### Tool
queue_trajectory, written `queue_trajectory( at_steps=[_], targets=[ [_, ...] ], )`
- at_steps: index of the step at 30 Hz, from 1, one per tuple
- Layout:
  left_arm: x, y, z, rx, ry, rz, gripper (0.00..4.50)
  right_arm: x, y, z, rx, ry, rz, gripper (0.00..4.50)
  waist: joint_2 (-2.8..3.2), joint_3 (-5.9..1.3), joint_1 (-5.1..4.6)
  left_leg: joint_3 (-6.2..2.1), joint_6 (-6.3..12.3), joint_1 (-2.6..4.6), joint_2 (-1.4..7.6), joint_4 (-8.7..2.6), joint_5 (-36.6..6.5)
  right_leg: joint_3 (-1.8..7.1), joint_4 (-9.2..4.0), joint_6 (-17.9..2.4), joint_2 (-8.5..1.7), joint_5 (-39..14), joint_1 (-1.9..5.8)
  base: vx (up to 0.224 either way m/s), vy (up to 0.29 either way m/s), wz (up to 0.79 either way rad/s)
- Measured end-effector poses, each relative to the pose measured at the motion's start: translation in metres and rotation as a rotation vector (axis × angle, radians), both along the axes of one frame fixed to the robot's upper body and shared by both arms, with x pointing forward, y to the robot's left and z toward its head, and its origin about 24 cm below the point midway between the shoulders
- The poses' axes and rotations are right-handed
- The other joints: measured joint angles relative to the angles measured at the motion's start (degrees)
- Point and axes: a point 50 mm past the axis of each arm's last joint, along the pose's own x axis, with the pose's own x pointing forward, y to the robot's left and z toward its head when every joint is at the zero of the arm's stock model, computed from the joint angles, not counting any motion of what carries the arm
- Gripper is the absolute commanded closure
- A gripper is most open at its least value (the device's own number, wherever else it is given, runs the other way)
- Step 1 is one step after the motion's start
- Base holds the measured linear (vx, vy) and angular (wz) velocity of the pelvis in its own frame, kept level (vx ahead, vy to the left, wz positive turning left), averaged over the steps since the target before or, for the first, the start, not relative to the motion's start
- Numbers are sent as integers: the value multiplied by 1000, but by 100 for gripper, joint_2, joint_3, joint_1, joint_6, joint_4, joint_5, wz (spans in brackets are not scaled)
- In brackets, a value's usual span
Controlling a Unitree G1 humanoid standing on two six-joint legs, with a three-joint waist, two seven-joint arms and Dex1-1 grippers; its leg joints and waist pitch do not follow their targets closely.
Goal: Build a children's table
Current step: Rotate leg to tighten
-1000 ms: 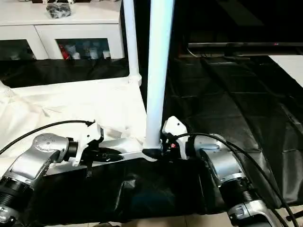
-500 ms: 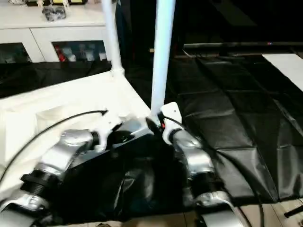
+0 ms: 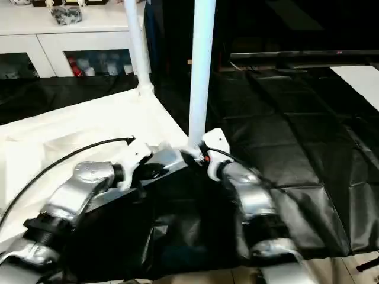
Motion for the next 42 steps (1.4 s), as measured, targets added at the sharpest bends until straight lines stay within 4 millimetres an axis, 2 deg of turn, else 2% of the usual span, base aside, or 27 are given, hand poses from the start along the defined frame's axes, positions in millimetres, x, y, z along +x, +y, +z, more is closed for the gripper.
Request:
queue_trajectory(
  at_steps=[6,7,18,22,26,33,37,38,42],
  targets=[
    [-7,13,0,6,42,-114,450,-10,-11,10,-22,38,213,73,-7,4,53,0,0,-1,6,6,0,-5,3,-2,2,2,3,0,0,0],
    [-8,14,1,6,50,-131,450,-11,-12,11,-23,44,236,88,-9,5,56,0,0,-1,5,7,0,-4,3,-3,1,2,4,0,0,0],
    [-12,20,2,2,94,-204,450,-17,-14,14,-50,77,347,169,-21,11,147,1,0,-2,5,10,0,-3,2,-3,0,2,3,0,0,0],
    [-12,18,1,-6,96,-195,450,-17,-13,14,-50,79,351,179,-22,11,155,1,0,-2,5,10,0,-3,2,-3,0,2,3,0,0,0],
    [-2,3,-1,-18,67,-90,450,-8,-14,9,-17,57,168,183,-21,11,161,9,0,2,4,10,0,2,5,-6,-3,4,8,0,0,0],
    [16,-27,-2,-14,19,115,450,17,6,1,62,26,-273,183,-21,7,39,13,-1,13,1,9,0,7,5,-8,-6,7,12,0,0,0],
    [19,-32,-1,-18,15,155,450,20,18,0,68,-4,-388,183,-8,-1,22,13,-1,12,0,2,0,6,3,-4,-6,5,11,0,0,0],
    [19,-32,-1,-18,14,156,450,20,18,0,72,-5,-393,127,-8,-1,24,13,-1,12,0,2,0,5,2,-3,-6,4,11,0,0,0],
    [20,-32,-1,-16,12,159,450,20,19,0,96,3,-380,92,-6,1,3,13,-1,10,0,2,0,6,0,-3,-6,4,11,0,0,0]
  ],
)
